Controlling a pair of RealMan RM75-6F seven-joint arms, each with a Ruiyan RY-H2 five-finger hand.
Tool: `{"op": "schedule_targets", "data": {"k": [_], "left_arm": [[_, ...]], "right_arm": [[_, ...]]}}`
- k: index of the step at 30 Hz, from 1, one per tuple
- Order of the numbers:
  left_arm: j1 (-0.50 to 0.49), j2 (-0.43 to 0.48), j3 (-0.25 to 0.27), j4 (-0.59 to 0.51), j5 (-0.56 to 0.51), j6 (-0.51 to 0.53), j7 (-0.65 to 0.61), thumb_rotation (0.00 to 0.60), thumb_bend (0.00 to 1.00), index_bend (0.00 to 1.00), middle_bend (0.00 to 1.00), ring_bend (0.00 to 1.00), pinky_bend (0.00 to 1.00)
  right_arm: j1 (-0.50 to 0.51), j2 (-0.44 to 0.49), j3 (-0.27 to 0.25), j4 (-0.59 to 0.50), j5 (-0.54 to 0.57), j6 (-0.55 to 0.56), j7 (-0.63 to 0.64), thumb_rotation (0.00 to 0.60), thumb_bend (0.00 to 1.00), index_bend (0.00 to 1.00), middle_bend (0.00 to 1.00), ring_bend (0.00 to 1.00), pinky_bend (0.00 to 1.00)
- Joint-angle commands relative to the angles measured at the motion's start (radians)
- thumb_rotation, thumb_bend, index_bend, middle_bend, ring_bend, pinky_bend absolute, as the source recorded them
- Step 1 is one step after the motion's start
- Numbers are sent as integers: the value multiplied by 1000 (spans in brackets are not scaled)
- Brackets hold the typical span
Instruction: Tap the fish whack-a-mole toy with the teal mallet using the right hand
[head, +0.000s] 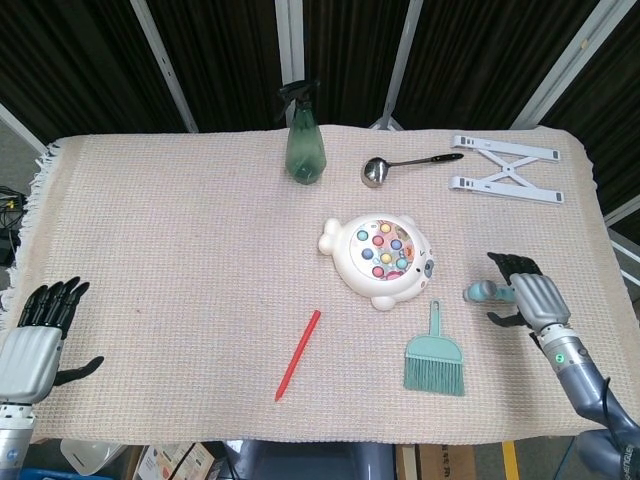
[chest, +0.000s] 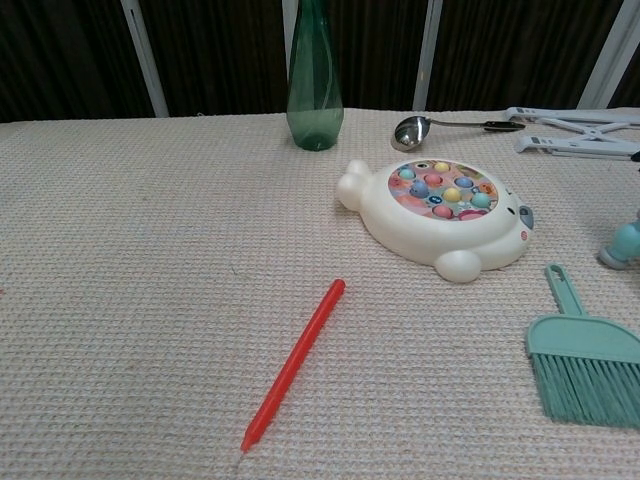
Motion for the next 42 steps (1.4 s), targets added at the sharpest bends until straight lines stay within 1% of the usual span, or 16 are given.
{"op": "schedule_targets", "data": {"k": [1, 5, 11, 16, 22, 31, 42], "left_arm": [[-3, -3, -2, 0, -5, -6, 4, 600, 106, 0, 0, 0, 0], [-7, -7, -3, 2, -8, -12, 6, 600, 106, 0, 0, 0, 0], [-9, -5, -5, 0, -9, -11, 6, 600, 106, 0, 0, 0, 0], [-8, -4, -2, -1, -8, -11, 6, 600, 106, 0, 0, 0, 0], [-6, -6, 2, 0, -10, -11, 7, 600, 105, 0, 0, 0, 0], [-10, -5, 0, -5, -12, -15, 1, 600, 106, 0, 0, 0, 0], [-13, -11, 2, -9, -21, -25, 20, 600, 106, 0, 0, 0, 0]], "right_arm": [[18, -28, -2, 42, 14, -31, 18, 600, 258, 75, 133, 80, 68], [36, -51, -6, 81, 20, -61, 21, 600, 272, 102, 157, 103, 73], [52, -89, -9, 140, 34, -88, 31, 600, 404, 172, 213, 157, 110], [53, -109, -14, 168, 33, -94, 47, 600, 450, 204, 243, 184, 121], [57, -128, -23, 196, 26, -102, 55, 600, 453, 210, 256, 191, 121], [58, -149, -33, 233, 22, -112, 73, 600, 475, 280, 319, 248, 138], [60, -163, -34, 271, 17, -118, 95, 600, 511, 329, 346, 269, 138]]}}
